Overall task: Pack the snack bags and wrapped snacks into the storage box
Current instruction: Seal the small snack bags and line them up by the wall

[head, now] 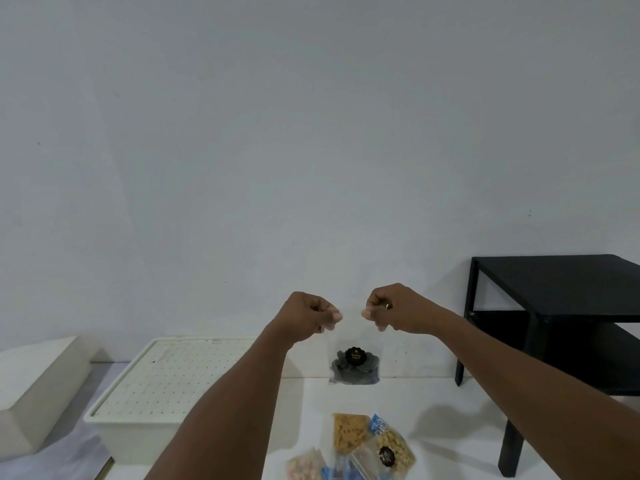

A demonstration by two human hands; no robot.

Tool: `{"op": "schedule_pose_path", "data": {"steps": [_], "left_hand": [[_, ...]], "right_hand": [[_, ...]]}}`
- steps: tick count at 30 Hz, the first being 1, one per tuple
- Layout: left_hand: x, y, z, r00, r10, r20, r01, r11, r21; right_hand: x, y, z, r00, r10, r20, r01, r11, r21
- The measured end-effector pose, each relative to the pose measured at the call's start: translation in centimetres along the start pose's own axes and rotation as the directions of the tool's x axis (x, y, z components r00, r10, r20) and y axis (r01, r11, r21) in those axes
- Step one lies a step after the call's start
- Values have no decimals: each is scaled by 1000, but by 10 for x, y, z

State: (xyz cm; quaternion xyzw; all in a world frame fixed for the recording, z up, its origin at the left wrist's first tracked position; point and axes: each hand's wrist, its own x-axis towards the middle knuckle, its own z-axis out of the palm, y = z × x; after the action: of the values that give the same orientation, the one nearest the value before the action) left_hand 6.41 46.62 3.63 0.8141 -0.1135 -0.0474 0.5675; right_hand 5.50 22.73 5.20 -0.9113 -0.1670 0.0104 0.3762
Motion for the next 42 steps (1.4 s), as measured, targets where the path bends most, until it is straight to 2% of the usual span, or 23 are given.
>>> {"op": "schedule_pose_path", "data": {"steps": [4, 11, 19, 26, 30, 33, 35, 38, 42], "left_hand": [[-2, 0, 0, 1000, 11, -16, -13, 997, -77], [-4, -22, -14, 997, -39, -59, 19, 949, -316], [3, -23, -8, 999, -44, -30, 35, 967, -253], [2, -28, 2, 999, -38, 12, 40, 978, -206], [1, -25, 5, 1000, 10, -6, -11, 988, -152], [-1, -20, 9, 997, 30, -76, -41, 989, -143], [-3, -18, 12, 996, 14, -94, -28, 988, -151], [-7, -10, 25, 997, -61, -45, 53, 988, -146], [-10, 5, 49, 998, -68, -5, 68, 998, -5]], "right_hand": [[4, -3, 6, 1000, -26, -11, 26, 1000, -10], [8, 0, 13, 998, -30, -59, 37, 992, 118], [9, -6, 25, 999, 28, 14, -30, 994, 103], [13, -2, 35, 1000, 2, -18, -1, 998, 69], [10, -3, 33, 1000, -25, 1, 24, 993, 113], [0, 4, 22, 1000, 24, 18, -28, 973, 228], [-7, 12, 14, 999, 35, 24, -40, 962, 269], [-14, 22, 2, 1000, 19, 14, -21, 973, 229], [-25, 32, -12, 1000, -14, 4, 13, 979, 204]]}}
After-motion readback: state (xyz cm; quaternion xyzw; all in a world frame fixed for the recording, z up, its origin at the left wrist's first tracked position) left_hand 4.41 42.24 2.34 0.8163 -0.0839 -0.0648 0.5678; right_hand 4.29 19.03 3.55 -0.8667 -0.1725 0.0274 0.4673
